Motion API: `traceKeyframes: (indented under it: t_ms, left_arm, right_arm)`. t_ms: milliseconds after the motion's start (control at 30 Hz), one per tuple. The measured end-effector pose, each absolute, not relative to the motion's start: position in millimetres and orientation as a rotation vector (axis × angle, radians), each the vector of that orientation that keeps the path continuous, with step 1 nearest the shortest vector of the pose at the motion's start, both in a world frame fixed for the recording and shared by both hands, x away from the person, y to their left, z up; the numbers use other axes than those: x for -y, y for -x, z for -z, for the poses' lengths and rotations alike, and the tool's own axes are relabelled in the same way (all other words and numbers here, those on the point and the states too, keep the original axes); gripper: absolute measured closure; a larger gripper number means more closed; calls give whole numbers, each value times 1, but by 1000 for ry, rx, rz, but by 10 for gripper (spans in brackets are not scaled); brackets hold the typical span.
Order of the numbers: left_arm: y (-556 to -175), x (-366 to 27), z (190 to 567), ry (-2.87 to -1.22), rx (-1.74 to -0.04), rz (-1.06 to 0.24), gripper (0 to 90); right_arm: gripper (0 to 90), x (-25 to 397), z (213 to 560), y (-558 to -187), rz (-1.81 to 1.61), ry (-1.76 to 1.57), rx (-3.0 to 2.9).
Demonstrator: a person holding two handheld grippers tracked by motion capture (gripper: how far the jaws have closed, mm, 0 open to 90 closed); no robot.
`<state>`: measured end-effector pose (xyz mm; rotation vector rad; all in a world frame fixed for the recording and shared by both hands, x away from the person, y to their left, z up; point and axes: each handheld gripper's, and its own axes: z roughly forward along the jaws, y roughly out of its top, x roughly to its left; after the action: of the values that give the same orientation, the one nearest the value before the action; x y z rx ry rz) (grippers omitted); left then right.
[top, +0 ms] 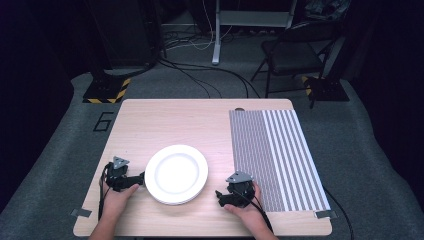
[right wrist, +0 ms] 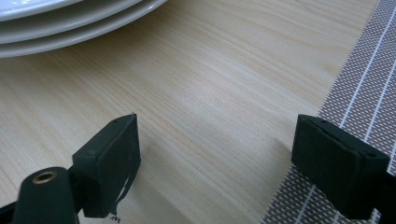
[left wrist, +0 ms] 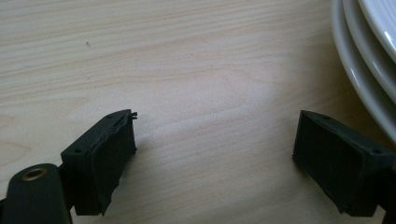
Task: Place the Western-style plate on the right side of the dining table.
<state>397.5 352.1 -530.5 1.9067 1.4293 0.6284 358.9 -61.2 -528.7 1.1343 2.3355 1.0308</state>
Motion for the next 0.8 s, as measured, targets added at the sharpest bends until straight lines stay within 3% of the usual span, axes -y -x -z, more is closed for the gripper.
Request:
traceKeyframes:
  t_ms: [800]
  left_arm:
    - [-397,-354,530,-1895,-1435,-633,174]
  right_arm:
    - [182,61,529,-358,-1027,-1148,-2310]
